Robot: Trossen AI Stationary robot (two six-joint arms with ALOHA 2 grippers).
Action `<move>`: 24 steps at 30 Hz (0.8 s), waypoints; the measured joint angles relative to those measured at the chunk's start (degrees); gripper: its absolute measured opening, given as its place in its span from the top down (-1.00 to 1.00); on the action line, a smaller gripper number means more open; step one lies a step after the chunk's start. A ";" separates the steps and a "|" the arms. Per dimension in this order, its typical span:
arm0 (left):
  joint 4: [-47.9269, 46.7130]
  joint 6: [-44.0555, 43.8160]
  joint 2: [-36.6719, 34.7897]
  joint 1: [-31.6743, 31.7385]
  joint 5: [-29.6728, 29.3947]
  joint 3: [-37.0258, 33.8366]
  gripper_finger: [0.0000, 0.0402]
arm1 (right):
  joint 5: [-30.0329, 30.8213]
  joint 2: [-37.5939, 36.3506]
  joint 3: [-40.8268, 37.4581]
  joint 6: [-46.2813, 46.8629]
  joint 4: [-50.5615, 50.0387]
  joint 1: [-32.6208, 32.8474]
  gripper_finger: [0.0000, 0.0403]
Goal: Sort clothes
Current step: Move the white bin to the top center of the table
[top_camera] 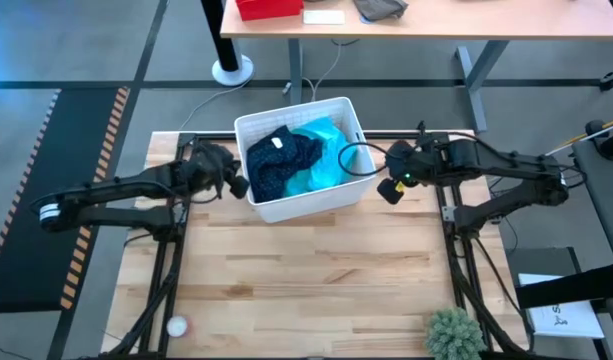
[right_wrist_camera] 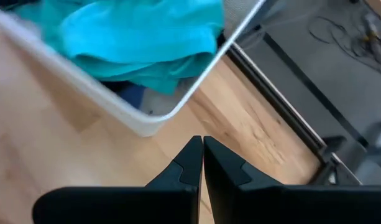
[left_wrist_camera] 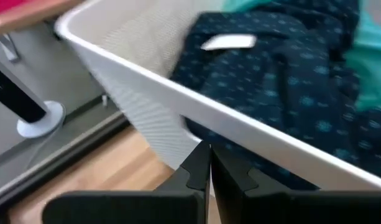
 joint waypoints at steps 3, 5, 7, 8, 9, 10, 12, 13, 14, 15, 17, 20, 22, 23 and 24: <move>5.50 1.03 2.62 2.18 -0.03 -0.41 1.00 | 0.69 0.01 -2.74 2.62 -1.00 -2.66 1.00; 7.88 2.46 4.04 3.39 0.95 -0.83 1.00 | 0.17 0.01 -6.08 3.76 -0.82 -4.40 1.00; 11.09 3.79 5.45 4.52 3.35 -1.13 1.00 | -0.94 -0.11 -9.66 3.80 0.52 -5.84 1.00; 12.41 4.07 6.13 4.90 4.40 -1.25 1.00 | -2.54 -0.46 -11.29 3.70 2.20 -6.10 1.00; 13.39 4.12 6.91 5.25 4.95 -1.25 1.00 | -4.61 -0.86 -12.76 3.41 4.13 -6.18 1.00; 14.41 4.30 7.72 5.72 5.64 -1.25 1.00 | -6.68 -1.32 -14.03 3.05 6.07 -6.14 1.00; 16.18 4.99 9.32 6.25 6.71 -1.33 1.00 | -10.05 -2.29 -15.66 2.98 8.54 -5.75 1.00; 17.28 5.35 10.10 6.45 7.45 -1.33 1.00 | -10.53 -2.61 -16.08 3.57 8.97 -5.17 1.00; 18.58 5.50 10.95 6.75 8.46 -1.33 1.00 | -10.80 -3.04 -16.32 4.47 8.88 -4.58 1.00; 19.84 5.70 11.66 6.91 9.32 -1.33 1.00 | -10.80 -3.39 -16.37 4.86 8.60 -4.03 1.00; 22.36 6.72 13.03 7.25 10.04 -1.33 1.00 | -11.32 -4.18 -16.42 6.16 7.98 -2.63 1.00; 24.91 7.53 14.62 8.07 10.90 -1.06 1.00 | -11.56 -5.70 -15.65 8.04 6.34 -0.93 1.00; 25.68 8.16 15.70 8.92 12.39 -0.40 1.00 | -9.30 -7.06 -15.11 9.46 4.60 0.13 1.00; 26.02 8.49 16.26 9.32 13.20 -0.02 1.00 | -8.10 -7.85 -14.85 10.22 3.73 0.48 1.00; 26.02 8.79 16.78 9.64 13.47 0.43 1.00 | -7.04 -8.73 -14.67 10.72 3.20 0.70 1.00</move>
